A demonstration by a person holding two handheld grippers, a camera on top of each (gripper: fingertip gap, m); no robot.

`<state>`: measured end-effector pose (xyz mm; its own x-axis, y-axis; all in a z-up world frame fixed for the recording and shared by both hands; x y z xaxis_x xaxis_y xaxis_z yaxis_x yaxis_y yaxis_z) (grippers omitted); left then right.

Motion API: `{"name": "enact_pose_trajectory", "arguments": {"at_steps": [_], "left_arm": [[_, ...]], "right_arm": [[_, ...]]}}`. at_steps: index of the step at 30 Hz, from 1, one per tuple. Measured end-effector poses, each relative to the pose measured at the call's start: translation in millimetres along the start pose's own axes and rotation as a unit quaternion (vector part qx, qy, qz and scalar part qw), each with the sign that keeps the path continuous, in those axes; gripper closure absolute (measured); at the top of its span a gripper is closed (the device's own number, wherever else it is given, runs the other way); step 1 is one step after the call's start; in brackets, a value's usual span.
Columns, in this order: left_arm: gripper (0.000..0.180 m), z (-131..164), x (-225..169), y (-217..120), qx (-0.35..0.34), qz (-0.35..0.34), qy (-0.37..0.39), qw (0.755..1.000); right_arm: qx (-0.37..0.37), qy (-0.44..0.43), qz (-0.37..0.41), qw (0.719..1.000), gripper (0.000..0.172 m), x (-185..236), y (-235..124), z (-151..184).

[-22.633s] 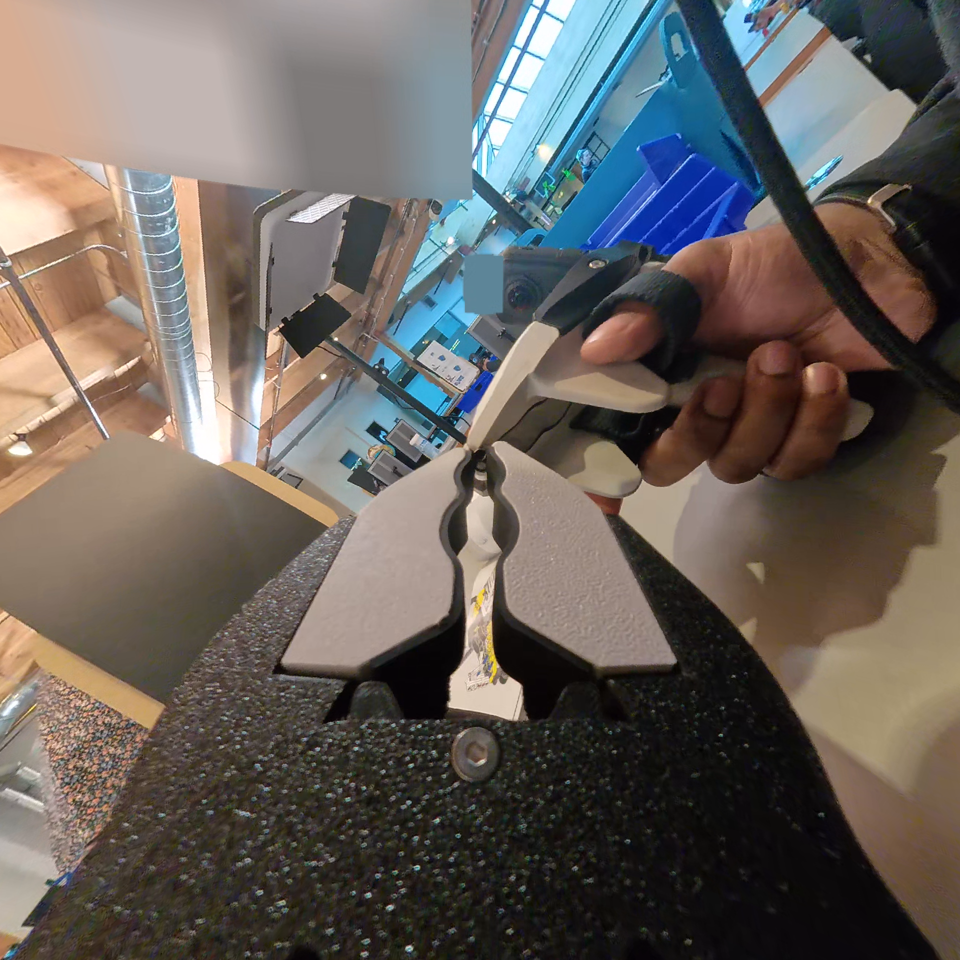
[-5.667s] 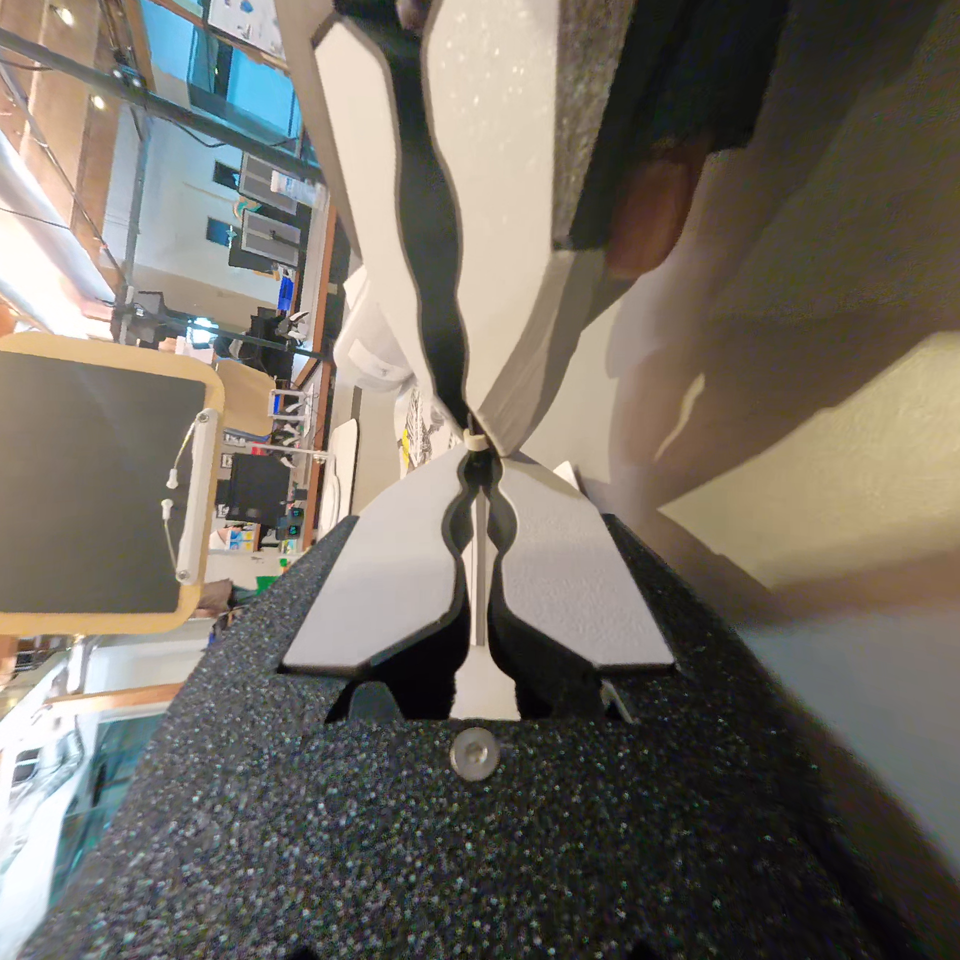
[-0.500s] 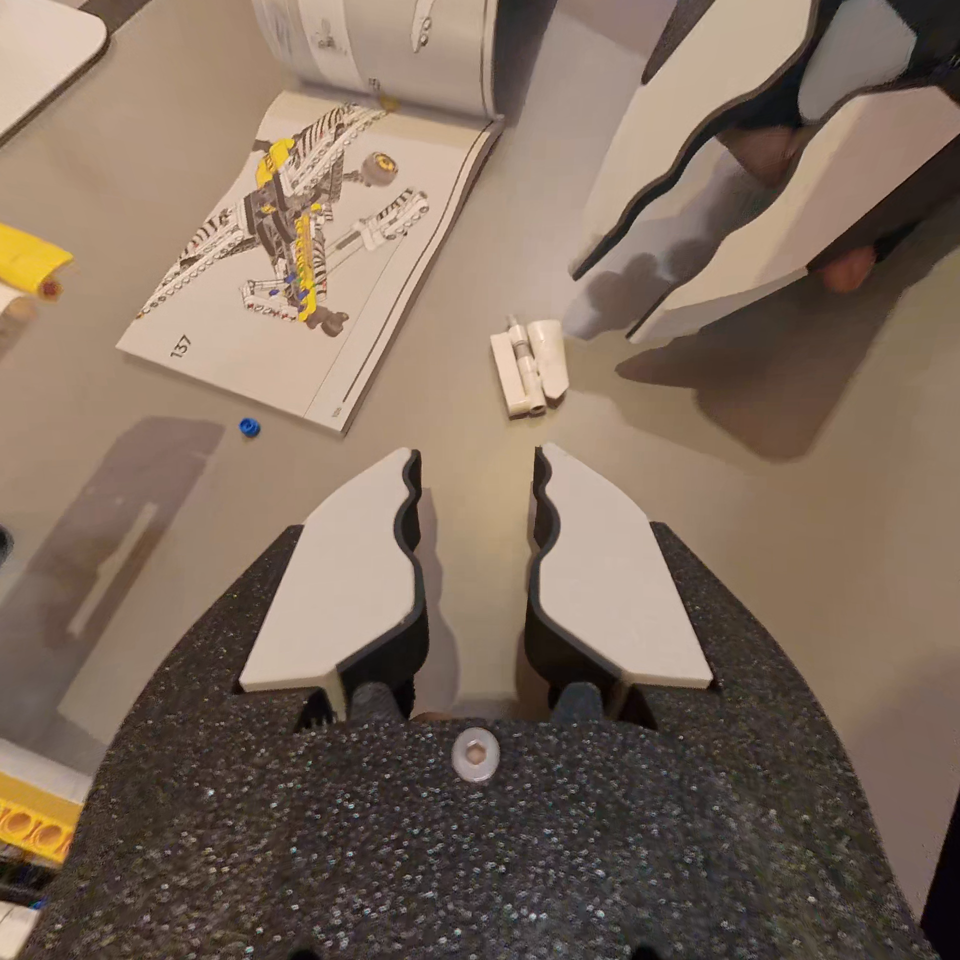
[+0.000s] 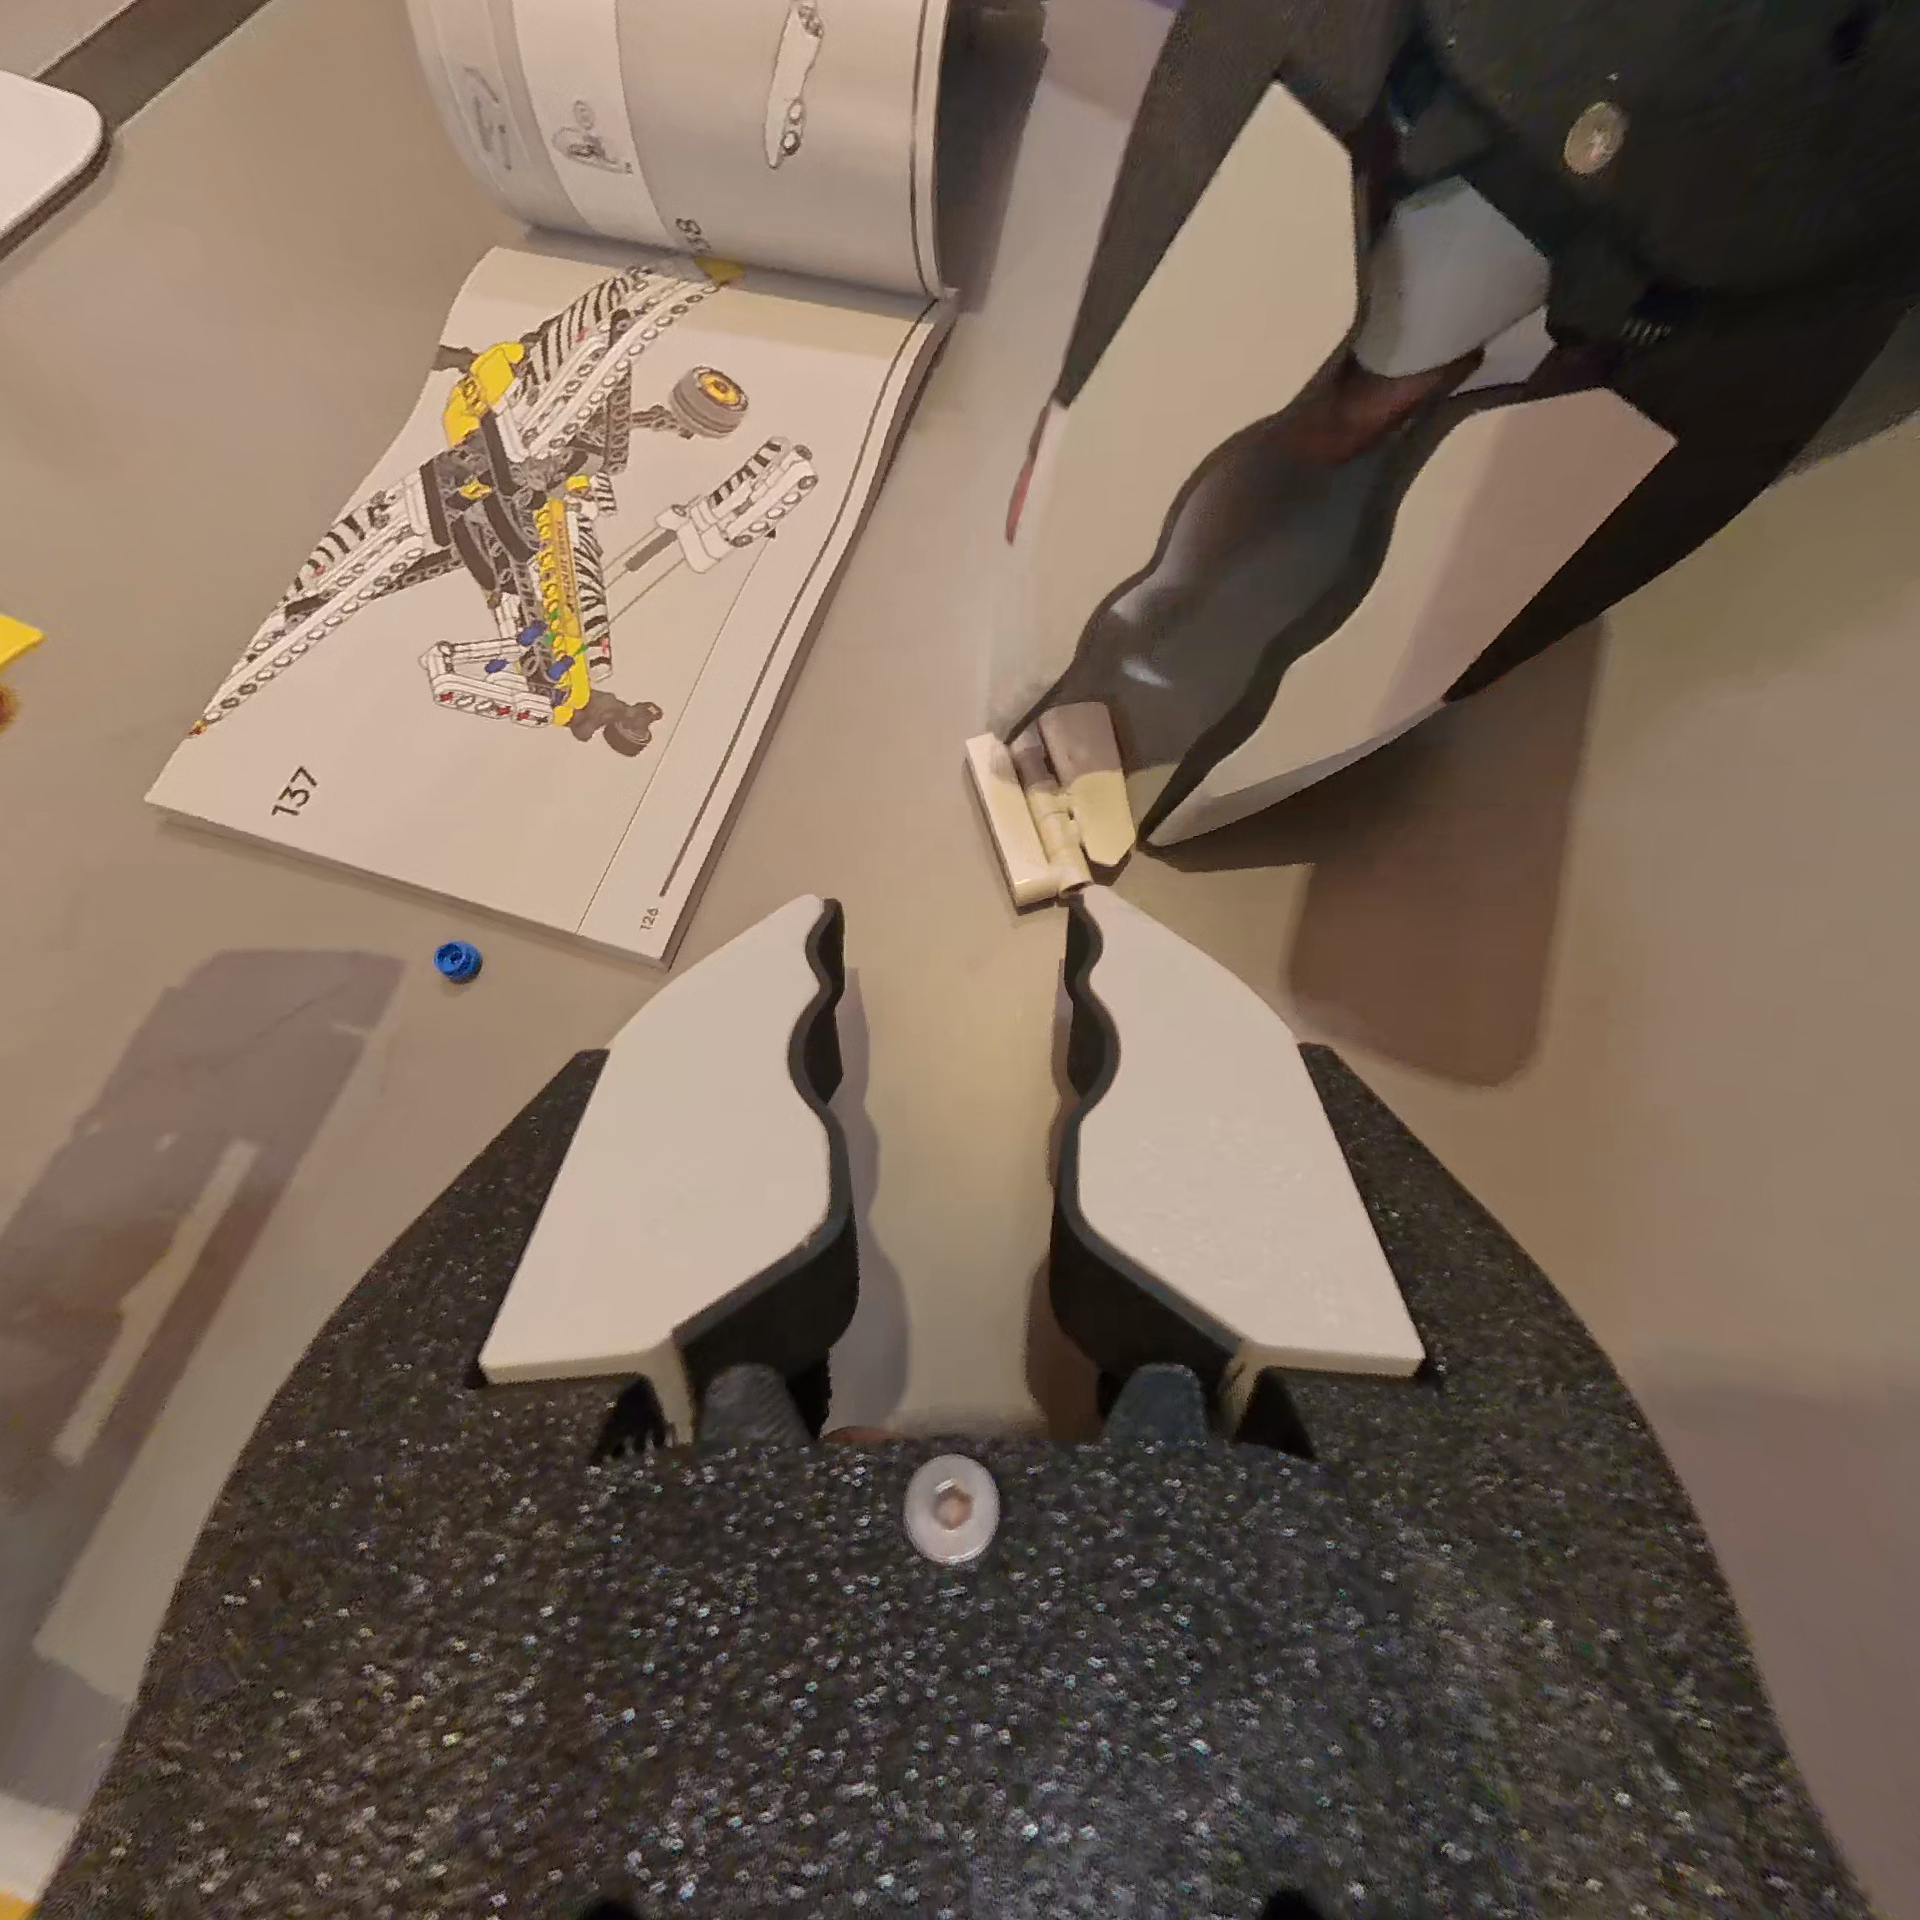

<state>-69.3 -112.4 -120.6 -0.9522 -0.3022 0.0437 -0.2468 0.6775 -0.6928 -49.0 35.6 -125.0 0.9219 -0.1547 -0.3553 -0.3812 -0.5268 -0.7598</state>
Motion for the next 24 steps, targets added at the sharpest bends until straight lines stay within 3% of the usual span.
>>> {"name": "enact_pose_trajectory", "arguments": {"at_steps": [6, 12, 18, 24], "left_arm": [[0.139, 2.6, -1.3, 4.6, 0.008, 0.013, 0.005, 1.000], [0.139, 2.5, -0.9, 4.5, 0.007, 0.020, 0.006, 1.000], [0.139, 0.8, 2.8, 2.5, -0.016, 0.029, 0.018, 0.999], [0.134, -5.3, 4.6, 0.8, -0.066, 0.040, 0.062, 0.995]], "right_arm": [[0.036, 0.006, -0.052, 0.998, 0.151, -6.8, 3.2, -5.5], [0.049, 0.010, -0.032, 0.998, 0.160, -10.3, 4.2, -5.1], [-0.026, 0.098, -0.055, 0.993, 0.169, -15.7, -7.7, 2.6], [-0.120, 0.202, -0.104, 0.966, 0.169, -24.4, -21.2, 10.1]]}}
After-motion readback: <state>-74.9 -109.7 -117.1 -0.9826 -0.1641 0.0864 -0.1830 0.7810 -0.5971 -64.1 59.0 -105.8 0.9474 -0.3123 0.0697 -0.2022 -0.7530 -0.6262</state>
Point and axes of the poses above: each gripper's, where its closed fingertips meet, y out along the fingers, z out of its underside, x = y × z across the jaws, the point moved 9 cm from there along -y, back along the fingers, and after that the axes turned 5 degrees about x, right-handed, at the moved point
